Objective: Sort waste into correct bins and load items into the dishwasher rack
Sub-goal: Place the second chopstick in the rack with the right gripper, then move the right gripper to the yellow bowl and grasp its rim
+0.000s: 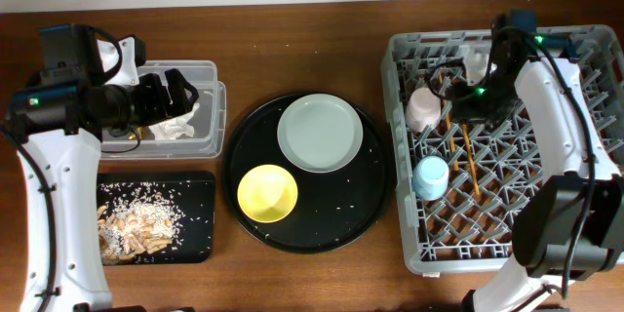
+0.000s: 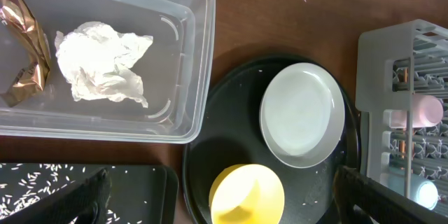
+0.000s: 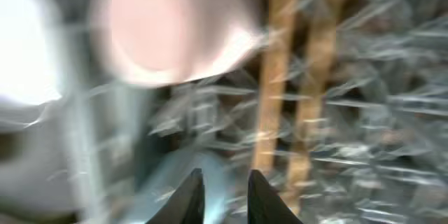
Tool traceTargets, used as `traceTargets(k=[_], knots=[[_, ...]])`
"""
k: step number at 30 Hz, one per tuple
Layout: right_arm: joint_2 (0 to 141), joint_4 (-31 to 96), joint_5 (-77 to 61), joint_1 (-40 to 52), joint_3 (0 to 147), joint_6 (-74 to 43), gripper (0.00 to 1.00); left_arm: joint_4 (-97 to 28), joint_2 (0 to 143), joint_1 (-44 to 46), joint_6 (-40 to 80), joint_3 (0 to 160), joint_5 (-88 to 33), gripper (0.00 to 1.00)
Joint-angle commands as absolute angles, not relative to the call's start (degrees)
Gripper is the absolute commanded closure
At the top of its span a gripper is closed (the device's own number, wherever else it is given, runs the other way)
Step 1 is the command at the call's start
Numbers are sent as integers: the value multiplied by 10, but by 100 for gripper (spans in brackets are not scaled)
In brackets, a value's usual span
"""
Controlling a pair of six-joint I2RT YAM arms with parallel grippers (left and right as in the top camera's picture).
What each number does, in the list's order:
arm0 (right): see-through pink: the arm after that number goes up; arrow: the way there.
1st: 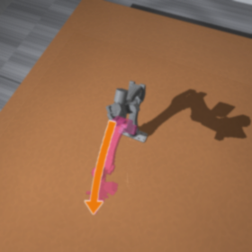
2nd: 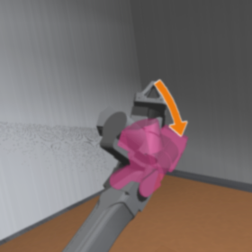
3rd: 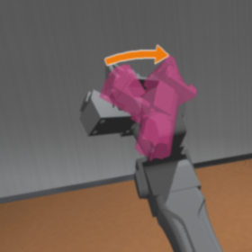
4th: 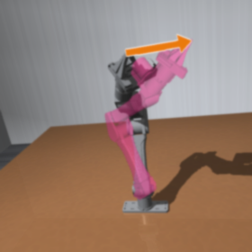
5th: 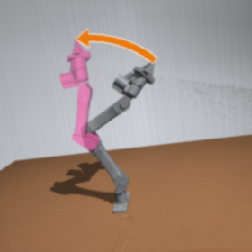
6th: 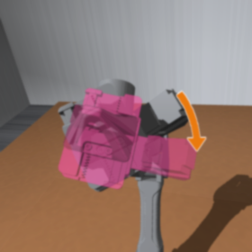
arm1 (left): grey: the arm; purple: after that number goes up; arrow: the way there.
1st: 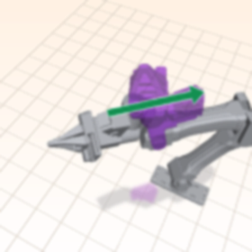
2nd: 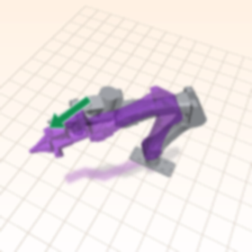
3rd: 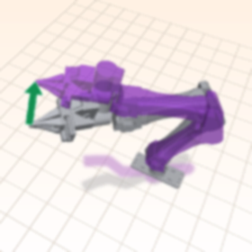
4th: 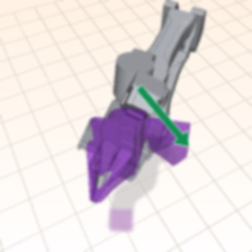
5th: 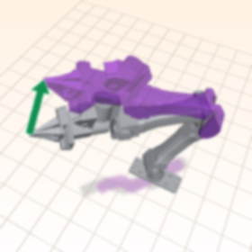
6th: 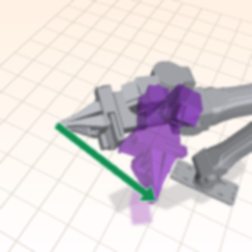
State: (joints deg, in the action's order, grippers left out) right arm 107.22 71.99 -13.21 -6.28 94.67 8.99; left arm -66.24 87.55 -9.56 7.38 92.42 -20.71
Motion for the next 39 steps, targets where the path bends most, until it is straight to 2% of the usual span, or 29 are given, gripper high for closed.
traceTargets(k=[1,6,8,13,19,21,23,24,28,29,30,31,32,35,37,39], knots=[[1075,767,-328,-37,946,90,72,-661,875,-96,77,922,-205,0],[1075,814,-390,81,945,109,67,-661,875,-96,77,922,-205,0],[1075,788,-387,162,945,100,64,-661,875,-96,77,922,-205,0],[1075,733,-380,302,945,37,64,-661,875,-96,77,922,-205,0],[1075,642,-226,444,945,-74,58,-661,875,-96,77,922,-205,0],[1075,620,-98,488,945,-147,57,-661,875,-96,77,922,-205,0],[1075,595,-81,509,944,-154,46,-661,875,-96,77,922,-205,0],[1075,581,-83,516,944,-154,0,-661,875,-96,77,922,-205,0],[1075,574,-88,519,944,-154,1,-661,875,-96,77,922,-205,0],[1075,575,-88,521,944,-154,18,-661,875,-96,77,922,-205,0],[1075,575,-88,525,944,-156,41,-661,875,-96,77,922,-205,0],[1075,573,-88,530,943,-156,55,-661,875,-96,77,922,-205,0],[1075,564,-88,540,937,-155,60,-661,875,-96,77,922,-205,0],[1075,519,-68,566,905,-156,61,-661,875,-96,77,922,-205,0],[1075,464,-48,579,863,-155,72,-661,875,-96,77,922,-205,0],[1075,405,-35,585,822,-155,75,-661,875,-96,77,922,-205,0]])
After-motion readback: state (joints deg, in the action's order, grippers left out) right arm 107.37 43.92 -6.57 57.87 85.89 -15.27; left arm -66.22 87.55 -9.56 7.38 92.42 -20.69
